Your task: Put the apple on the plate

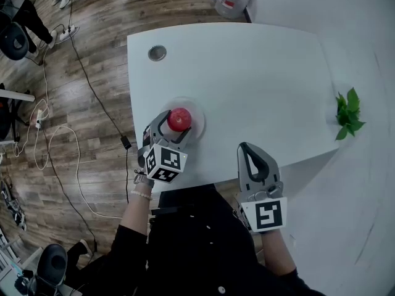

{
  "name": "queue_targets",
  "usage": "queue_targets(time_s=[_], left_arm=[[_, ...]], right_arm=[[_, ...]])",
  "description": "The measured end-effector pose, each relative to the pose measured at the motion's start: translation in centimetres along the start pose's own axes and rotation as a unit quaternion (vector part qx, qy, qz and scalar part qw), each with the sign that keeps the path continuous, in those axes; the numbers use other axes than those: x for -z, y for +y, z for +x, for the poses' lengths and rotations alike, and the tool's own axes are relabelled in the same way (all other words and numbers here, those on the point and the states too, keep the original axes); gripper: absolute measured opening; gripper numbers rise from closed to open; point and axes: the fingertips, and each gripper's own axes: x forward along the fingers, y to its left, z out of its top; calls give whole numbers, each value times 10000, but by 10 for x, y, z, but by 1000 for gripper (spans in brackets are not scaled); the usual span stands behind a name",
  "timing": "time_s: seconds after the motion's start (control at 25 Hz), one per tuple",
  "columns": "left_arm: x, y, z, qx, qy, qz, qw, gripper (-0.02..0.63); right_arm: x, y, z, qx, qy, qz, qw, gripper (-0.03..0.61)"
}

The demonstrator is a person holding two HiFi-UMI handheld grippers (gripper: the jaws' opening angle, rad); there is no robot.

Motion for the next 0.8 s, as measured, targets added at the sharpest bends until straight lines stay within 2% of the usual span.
queue_targets(time_s=[0.36,0.64,0.8], left_arm=[[0,-1,-1,66,77,-123,9999,344],[-7,3,-11,109,-145,-484,9987,345],[-11,5,-19,33,-200,-454,9988,345]], right_arm=[[-1,-2,-2,-24,-28,20,10000,41],[-3,5,-1,-104,-36,-3,9999,41],[-4,8,0,-161,-85,-19,9998,41]])
